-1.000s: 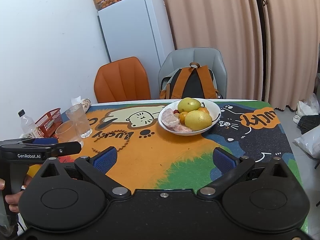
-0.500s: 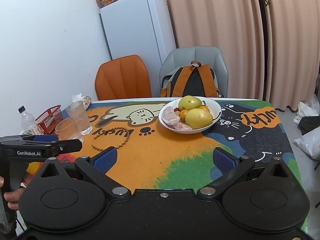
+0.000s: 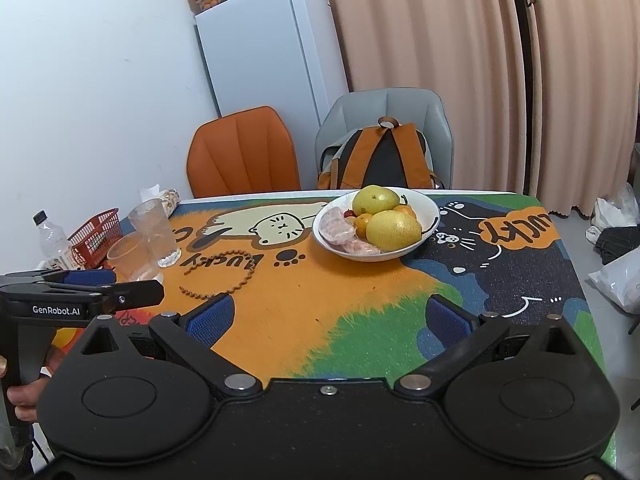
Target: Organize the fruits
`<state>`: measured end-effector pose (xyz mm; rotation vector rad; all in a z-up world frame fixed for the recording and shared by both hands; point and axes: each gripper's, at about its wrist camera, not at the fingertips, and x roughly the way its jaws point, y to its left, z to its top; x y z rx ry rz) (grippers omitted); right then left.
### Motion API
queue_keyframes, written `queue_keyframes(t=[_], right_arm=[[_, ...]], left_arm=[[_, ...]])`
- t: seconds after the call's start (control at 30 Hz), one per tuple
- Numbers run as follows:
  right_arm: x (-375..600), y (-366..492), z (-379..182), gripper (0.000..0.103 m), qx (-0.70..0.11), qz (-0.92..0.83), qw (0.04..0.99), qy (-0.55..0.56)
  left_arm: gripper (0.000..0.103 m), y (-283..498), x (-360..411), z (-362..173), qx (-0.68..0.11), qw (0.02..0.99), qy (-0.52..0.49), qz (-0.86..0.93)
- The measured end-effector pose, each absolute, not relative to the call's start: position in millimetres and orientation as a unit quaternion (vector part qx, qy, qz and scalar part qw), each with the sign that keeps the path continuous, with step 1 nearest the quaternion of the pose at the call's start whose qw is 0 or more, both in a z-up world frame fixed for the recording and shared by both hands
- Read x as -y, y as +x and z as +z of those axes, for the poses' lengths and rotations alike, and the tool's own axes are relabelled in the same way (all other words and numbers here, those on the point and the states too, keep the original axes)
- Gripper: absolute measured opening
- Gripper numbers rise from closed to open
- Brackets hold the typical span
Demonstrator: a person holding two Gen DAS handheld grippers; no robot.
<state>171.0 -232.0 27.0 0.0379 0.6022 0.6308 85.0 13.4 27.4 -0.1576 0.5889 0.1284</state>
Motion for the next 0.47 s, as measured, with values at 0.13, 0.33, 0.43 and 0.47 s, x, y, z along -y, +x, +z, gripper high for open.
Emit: queue_keyframes(t=[0.13, 0.33, 0.43, 0.47], right_arm=[[233.5, 171.4, 26.6, 0.103, -0.292, 0.304, 0.907, 0.02], [234.6, 172.5, 26.4, 0.103, -0.292, 0.303, 0.907, 0.022], [234.6, 172.8, 26.1, 0.103, -0.293, 0.304, 0.906, 0.022], [234.6, 172.9, 25.6, 0.103, -0.293, 0.304, 0.906, 0.022]], left_arm=[[0.103, 86.7, -10.0, 27.1, -0.289, 0.952, -0.074, 0.06], [0.103, 87.9, -6.9, 27.2, -0.289, 0.953, -0.071, 0.057], [0.103, 88.1, -6.4, 27.0, -0.289, 0.953, -0.07, 0.057], [0.103, 88.2, -6.3, 27.0, -0.289, 0.953, -0.07, 0.056]])
